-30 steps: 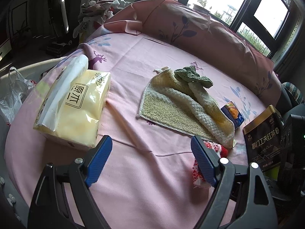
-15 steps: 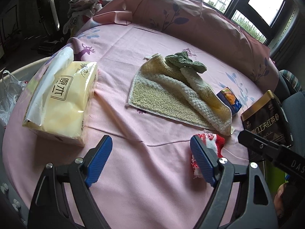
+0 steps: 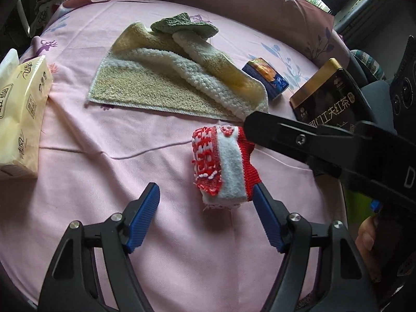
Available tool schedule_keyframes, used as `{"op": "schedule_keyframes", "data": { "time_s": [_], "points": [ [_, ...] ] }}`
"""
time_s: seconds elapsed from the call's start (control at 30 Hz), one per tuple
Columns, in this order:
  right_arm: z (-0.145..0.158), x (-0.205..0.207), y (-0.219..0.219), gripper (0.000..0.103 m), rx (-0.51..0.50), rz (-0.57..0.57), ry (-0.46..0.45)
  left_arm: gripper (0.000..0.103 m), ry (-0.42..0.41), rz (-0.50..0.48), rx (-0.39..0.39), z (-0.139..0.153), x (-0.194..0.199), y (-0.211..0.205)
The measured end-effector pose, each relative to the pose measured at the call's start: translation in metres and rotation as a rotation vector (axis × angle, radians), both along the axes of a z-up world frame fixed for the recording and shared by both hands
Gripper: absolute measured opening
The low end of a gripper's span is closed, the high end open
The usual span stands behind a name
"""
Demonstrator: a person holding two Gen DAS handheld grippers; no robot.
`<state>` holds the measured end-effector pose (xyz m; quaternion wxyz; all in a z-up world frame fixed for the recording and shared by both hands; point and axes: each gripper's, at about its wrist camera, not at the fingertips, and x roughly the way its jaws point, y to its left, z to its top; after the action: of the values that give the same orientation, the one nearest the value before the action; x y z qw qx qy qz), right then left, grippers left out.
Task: Organize soft objects
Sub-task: 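Grasp the red-and-white knitted sock with the right gripper and lift, then carry the sock over the green box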
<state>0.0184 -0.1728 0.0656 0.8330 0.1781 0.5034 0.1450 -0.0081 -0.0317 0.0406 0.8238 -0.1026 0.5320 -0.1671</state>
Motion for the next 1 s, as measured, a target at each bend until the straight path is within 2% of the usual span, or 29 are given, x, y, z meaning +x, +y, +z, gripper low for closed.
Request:
{"op": "schedule_keyframes", "data": {
  "time_s": [0.13, 0.2, 0.27, 0.33, 0.37, 0.53, 0.8, 1.0],
  "points": [
    [-0.008, 0.003, 0.006, 0.057, 0.002, 0.024, 0.021, 0.061, 0.025, -0.012, -0.029, -0.005, 0.002, -0.003],
    [-0.014, 0.006, 0.009, 0.053, 0.012, 0.036, 0.045, 0.053, 0.046, -0.019, -0.047, -0.009, 0.003, -0.004],
    [-0.021, 0.008, 0.011, 0.051, 0.009, 0.039, 0.067, 0.052, 0.046, -0.024, -0.042, -0.011, 0.003, -0.008],
    [-0.03, 0.011, 0.013, 0.045, 0.001, 0.048, 0.096, 0.044, 0.04, -0.04, -0.051, -0.011, 0.003, -0.011],
    [-0.034, 0.012, 0.014, 0.044, 0.006, 0.057, 0.106, 0.036, 0.046, -0.048, -0.066, -0.012, 0.002, -0.013],
    [-0.034, 0.01, 0.012, 0.036, 0.063, 0.069, 0.095, 0.033, -0.006, -0.053, -0.073, -0.003, -0.004, -0.015],
    [0.029, -0.017, 0.004, 0.036, 0.052, 0.052, -0.111, 0.033, -0.231, -0.072, -0.149, 0.049, -0.027, -0.015],
    [0.088, -0.053, -0.024, 0.036, 0.026, 0.008, -0.317, 0.033, -0.426, -0.141, -0.181, 0.102, -0.053, -0.043]
  ]
}}
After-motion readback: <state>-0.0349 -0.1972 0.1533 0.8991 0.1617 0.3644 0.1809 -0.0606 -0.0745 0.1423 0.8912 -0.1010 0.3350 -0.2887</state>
